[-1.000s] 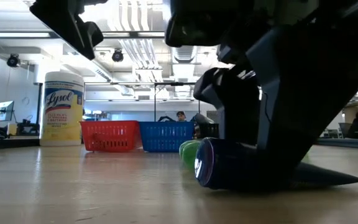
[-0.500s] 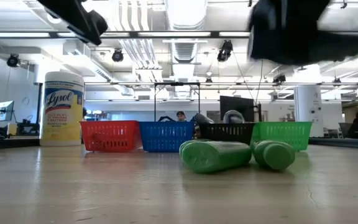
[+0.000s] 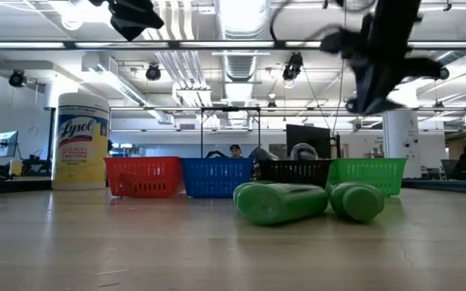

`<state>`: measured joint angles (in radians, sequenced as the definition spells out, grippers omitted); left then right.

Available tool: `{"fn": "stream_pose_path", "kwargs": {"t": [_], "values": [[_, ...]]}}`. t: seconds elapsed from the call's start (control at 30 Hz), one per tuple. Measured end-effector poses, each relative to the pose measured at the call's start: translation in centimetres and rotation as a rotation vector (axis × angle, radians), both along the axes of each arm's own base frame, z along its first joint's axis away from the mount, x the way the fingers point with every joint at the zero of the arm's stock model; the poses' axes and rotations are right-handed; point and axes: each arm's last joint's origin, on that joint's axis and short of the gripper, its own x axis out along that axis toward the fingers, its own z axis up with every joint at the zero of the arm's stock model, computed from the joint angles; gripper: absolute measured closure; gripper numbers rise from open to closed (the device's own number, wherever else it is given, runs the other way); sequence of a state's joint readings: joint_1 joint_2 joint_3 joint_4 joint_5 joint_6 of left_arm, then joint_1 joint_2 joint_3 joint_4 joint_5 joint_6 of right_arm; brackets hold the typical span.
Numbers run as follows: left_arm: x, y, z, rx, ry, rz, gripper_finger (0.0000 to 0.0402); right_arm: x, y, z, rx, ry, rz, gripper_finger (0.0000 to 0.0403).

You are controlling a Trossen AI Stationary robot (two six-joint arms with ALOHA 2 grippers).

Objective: Pick & Place Travel size toiletries
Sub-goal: Put the blue shave cream into the green bin, then put the green shampoo into the blue bin

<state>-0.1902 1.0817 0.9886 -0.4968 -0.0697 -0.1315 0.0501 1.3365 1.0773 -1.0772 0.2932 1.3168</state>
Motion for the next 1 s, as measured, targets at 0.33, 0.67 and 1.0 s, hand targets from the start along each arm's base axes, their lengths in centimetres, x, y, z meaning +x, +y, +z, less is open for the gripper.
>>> {"fn": "stream_pose_path", "kwargs": {"t": [0.33,0.67,1.0], "values": [[0.4,0.8,2.4,0.057,-0.160,0.290,0.0238,-2.2,-8.4,-4.9,-0.027,-0.184,-0.100,0.0324],[0.3,1.2,3.7,0.092,-0.211,0.397,0.0238,-1.9,-8.4,-5.9,-0.023,-0.118,-0.022,0.0223],[0.4,1.0,3.1,0.056,-0.153,0.322,0.0238,-0.4,-2.4,-4.8,0.030,-0.156,0.308,0.0151]]}}
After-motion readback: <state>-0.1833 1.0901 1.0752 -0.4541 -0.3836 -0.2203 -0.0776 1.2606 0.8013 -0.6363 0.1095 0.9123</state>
